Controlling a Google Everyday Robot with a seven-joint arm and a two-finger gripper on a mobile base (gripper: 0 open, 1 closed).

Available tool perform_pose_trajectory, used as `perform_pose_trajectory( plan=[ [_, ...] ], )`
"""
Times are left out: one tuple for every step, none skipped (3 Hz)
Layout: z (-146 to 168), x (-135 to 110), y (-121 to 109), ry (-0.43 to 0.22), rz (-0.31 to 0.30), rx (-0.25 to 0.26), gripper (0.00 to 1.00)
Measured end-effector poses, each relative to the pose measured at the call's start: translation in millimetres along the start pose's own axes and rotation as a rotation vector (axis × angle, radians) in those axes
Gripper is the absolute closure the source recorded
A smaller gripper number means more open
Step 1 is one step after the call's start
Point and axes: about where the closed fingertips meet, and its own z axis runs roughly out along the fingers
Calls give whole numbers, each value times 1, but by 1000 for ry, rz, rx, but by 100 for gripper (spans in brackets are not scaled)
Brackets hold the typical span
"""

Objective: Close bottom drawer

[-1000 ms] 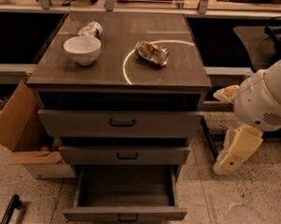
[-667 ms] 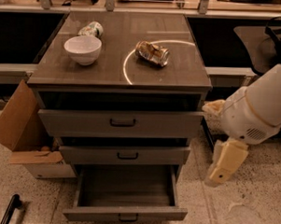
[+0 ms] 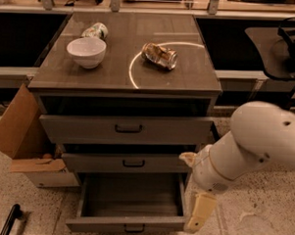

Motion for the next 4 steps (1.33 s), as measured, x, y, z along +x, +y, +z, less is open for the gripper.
perform_pose_trajectory(
  plan=[
    [66, 3, 12, -39, 28, -42, 0],
    [128, 4, 22, -90, 77, -86, 0],
    [128, 4, 22, -90, 77, -86, 0],
    [150, 21, 16, -78, 95, -80, 0]
  ],
)
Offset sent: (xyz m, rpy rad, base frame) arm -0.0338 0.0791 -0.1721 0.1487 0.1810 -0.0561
